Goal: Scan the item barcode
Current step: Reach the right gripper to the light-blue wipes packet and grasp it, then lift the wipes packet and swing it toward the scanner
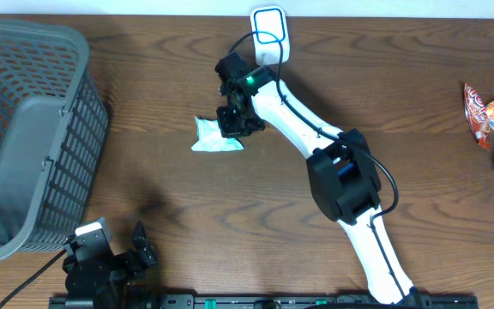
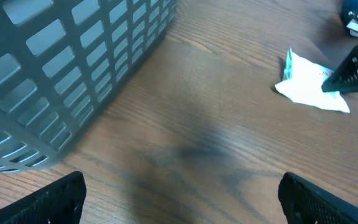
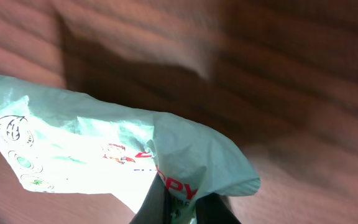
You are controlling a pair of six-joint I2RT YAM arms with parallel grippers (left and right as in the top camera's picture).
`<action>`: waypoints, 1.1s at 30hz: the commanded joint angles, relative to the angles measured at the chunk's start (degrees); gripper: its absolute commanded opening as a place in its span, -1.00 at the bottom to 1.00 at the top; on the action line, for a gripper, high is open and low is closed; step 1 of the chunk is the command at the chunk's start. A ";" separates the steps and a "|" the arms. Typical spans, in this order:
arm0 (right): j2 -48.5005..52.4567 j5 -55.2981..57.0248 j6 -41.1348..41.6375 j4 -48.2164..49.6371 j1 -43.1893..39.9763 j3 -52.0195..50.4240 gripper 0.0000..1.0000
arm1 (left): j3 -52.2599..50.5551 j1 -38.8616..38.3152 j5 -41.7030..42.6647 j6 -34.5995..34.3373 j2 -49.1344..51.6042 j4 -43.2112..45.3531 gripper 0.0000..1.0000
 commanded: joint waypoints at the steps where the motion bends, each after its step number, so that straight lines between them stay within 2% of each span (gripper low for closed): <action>1: -2.62 2.60 -2.03 -2.80 -2.14 -1.64 -0.98 | -0.15 -0.17 -0.52 -0.09 -0.15 -0.09 0.98; 7: -8.85 -1.22 -2.05 -10.27 -6.43 -1.66 -0.98 | -0.15 -0.17 -0.52 -0.09 -0.15 -0.11 0.98; 14: -11.43 -21.59 -9.03 -20.83 -12.59 -1.66 -0.98 | -0.15 -0.17 -0.52 -0.09 -0.15 -0.09 0.98; 17: -11.41 -27.50 -8.81 -27.71 -15.37 -1.70 -0.97 | -0.15 -0.17 -0.52 -0.09 -0.15 -0.11 0.98; 23: -11.41 -30.75 7.67 -38.29 -19.06 -1.79 -0.97 | -0.15 -0.17 -0.52 -0.09 -0.15 -0.09 0.98; 33: -11.43 -40.37 11.32 -38.29 -21.42 -1.79 -0.97 | -0.15 -0.17 -0.52 -0.09 -0.15 -0.11 0.98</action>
